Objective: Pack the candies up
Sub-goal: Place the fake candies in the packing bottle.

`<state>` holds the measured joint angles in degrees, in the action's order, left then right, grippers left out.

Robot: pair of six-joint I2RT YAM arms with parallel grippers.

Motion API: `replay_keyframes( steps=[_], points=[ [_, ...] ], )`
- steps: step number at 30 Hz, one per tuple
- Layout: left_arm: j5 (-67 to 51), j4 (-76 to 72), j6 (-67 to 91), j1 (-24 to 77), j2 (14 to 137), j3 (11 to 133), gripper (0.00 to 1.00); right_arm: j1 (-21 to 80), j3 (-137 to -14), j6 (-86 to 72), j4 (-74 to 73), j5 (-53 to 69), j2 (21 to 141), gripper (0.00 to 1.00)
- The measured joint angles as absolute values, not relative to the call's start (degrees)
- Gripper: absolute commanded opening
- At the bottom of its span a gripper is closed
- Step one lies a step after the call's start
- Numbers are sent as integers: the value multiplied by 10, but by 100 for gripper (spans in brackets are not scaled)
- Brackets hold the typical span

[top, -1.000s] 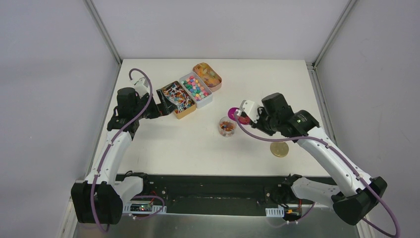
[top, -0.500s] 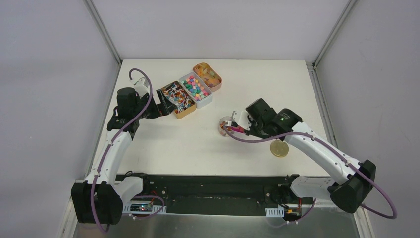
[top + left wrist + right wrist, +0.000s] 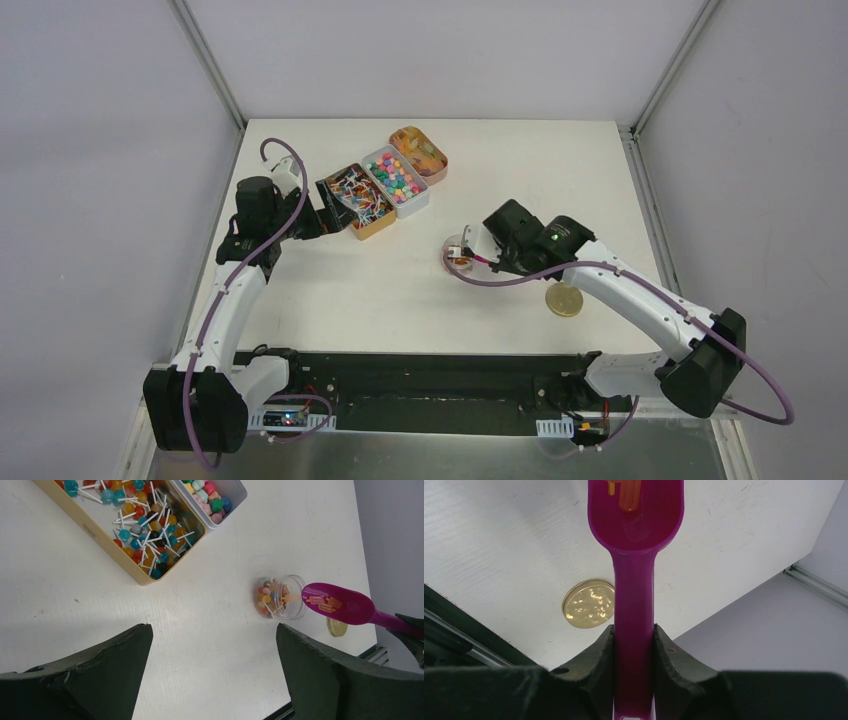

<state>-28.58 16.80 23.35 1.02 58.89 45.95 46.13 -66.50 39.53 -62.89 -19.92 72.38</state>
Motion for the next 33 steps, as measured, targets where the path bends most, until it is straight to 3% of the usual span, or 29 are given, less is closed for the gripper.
replay_keyframes(
  steps=[33],
  points=[
    [-286, 168, 234, 10, 589, 460, 99, 486, -705, 402, -643, -264, 766, 0]
  ],
)
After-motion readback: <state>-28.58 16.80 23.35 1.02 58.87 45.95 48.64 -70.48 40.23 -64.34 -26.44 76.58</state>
